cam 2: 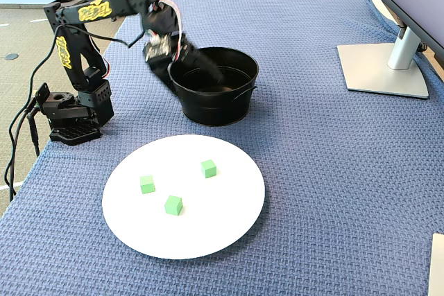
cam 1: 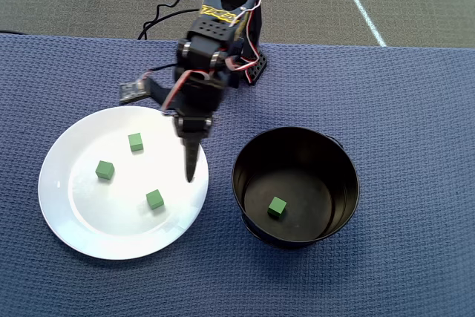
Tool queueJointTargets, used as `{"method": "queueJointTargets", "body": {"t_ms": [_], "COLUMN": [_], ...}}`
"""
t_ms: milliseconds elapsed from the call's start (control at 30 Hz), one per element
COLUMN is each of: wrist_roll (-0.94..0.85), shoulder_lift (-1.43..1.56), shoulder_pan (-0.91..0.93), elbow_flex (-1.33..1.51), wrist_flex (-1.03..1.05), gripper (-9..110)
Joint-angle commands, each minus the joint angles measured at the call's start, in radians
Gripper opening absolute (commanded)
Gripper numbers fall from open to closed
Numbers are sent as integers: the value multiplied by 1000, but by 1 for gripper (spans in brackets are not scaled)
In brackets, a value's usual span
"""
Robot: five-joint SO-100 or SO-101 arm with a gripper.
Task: Pick up the green cubes from the white plate and place them in the black recipient
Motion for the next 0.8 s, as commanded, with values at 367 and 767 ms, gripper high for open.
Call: {"method": "queueJointTargets", "body": {"t_ms": [367, 767], "wrist_roll": [-712, -792], "shoulder_lift": [178, -61], "shoulder_pan": [393, 520], "elbow_flex": [509, 465], "wrist_flex": [-405, -528], "gripper": [41, 40]}}
